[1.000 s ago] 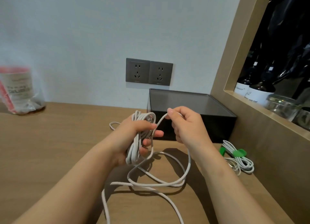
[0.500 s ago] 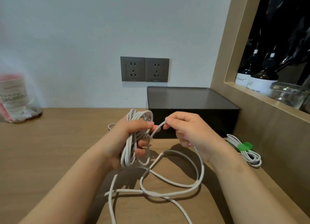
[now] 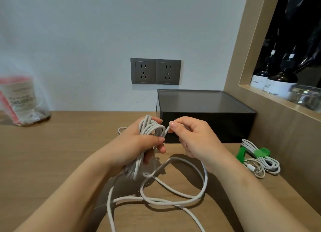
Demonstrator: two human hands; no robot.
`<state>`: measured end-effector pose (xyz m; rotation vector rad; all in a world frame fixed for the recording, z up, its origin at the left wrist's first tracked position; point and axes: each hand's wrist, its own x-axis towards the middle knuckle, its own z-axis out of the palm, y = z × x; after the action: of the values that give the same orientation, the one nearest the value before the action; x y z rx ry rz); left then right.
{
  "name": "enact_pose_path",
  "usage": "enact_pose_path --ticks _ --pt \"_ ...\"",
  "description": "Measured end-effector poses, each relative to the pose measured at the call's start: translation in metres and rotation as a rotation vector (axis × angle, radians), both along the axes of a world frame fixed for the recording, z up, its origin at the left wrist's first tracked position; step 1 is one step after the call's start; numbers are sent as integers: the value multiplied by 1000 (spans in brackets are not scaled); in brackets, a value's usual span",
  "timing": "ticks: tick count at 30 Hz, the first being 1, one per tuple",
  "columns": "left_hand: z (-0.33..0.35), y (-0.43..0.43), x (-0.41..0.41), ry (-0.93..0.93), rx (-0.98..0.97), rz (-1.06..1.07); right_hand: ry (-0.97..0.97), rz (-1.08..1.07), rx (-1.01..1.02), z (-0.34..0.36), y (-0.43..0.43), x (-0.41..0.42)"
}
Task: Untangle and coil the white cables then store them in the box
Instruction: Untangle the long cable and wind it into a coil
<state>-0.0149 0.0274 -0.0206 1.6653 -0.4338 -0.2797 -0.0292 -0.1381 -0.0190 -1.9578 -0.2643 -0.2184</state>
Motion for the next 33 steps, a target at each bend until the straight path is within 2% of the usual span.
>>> enact_pose_path --ticks 6,13,15,17,21,25,27,30,33 --pt "1 6 4 -122 87 -48 -47 -37 166 1 3 -1" --pt "-1 0 1 86 -156 -134 -118 -81 156 -1 3 1" --pt "0 -3 0 100 -171 -111 -139 -131 161 -2 1 2" --pt "-1 -6 -1 50 -111 -47 -159 -171 147 -4 1 4" --pt "-2 -9 -1 -175 146 82 -234 -181 23 -5 4 1" --pt "-6 -12 0 -390 351 222 -158 -207 -29 -5 8 -1" --pt "-6 -10 2 -377 303 277 5 -156 203 -1 5 -3" --pt "-2 2 8 -231 17 413 335 34 682 13 -5 -7" --pt "-1 13 16 -246 -66 539 502 175 909 19 -14 -8"
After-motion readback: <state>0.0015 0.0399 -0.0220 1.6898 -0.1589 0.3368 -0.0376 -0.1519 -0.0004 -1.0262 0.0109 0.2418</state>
